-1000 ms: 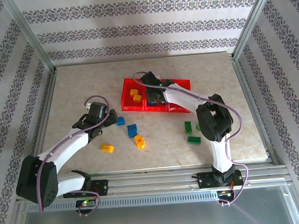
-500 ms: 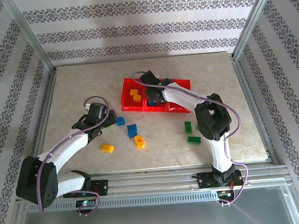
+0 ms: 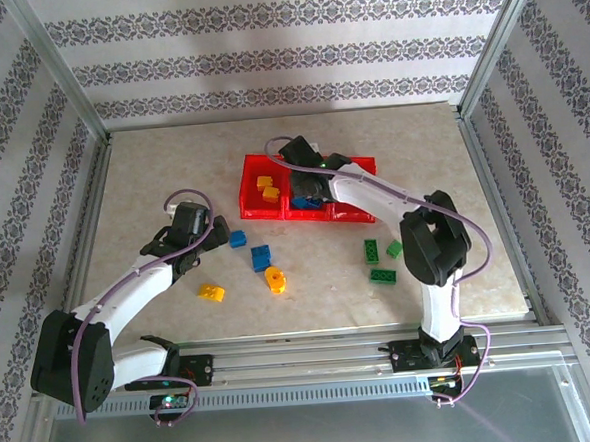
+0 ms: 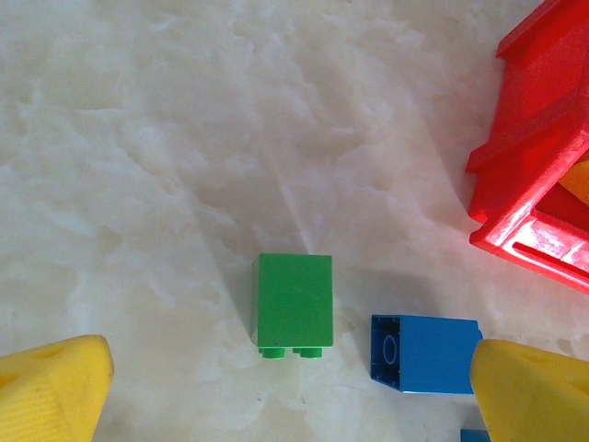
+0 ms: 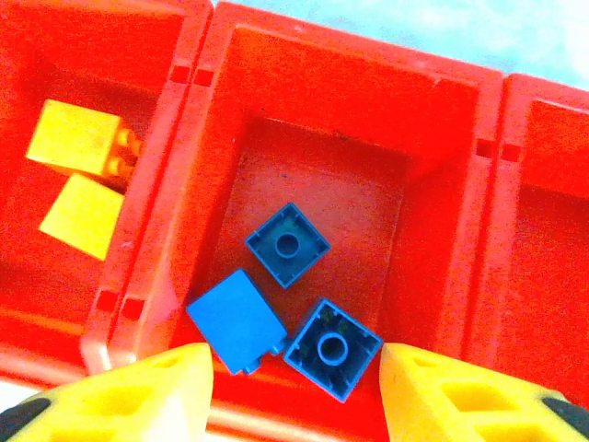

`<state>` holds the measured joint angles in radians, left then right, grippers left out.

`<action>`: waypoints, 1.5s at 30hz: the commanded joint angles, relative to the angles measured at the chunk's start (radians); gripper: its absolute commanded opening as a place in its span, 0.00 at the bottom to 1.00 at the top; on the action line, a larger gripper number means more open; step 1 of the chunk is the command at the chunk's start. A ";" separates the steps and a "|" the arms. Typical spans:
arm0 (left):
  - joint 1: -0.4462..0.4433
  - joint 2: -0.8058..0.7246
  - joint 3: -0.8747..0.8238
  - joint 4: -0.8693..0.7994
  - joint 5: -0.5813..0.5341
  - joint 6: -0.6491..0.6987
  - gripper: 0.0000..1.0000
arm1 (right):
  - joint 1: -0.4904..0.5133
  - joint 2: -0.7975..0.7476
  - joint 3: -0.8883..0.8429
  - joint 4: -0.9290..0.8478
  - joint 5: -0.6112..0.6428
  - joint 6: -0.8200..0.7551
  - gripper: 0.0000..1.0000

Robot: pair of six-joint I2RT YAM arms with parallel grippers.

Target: Sort the legos into containers by color

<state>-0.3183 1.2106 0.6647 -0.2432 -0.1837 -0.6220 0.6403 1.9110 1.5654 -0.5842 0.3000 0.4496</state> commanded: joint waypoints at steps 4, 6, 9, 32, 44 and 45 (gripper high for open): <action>0.015 -0.017 -0.016 -0.004 0.006 -0.010 1.00 | 0.018 -0.151 -0.139 -0.010 0.035 0.076 0.53; 0.015 -0.016 -0.015 -0.002 0.008 -0.008 1.00 | 0.019 -0.198 -0.196 -0.008 0.040 0.097 0.54; 0.015 -0.013 -0.014 0.000 0.010 -0.008 1.00 | 0.020 -0.285 -0.291 -0.009 0.056 0.133 0.56; 0.017 0.041 -0.001 0.044 0.061 -0.027 1.00 | -0.254 -0.702 -0.819 -0.046 -0.039 0.350 0.68; 0.016 0.056 0.001 0.047 0.069 -0.032 1.00 | -0.402 -0.693 -0.913 0.047 -0.159 0.345 0.69; 0.017 0.056 0.000 0.048 0.069 -0.033 1.00 | -0.404 -0.685 -0.913 0.055 -0.163 0.343 0.69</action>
<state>-0.3126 1.2587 0.6632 -0.2230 -0.1257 -0.6376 0.2447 1.2095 0.6632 -0.5720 0.1761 0.7872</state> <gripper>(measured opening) 0.995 0.686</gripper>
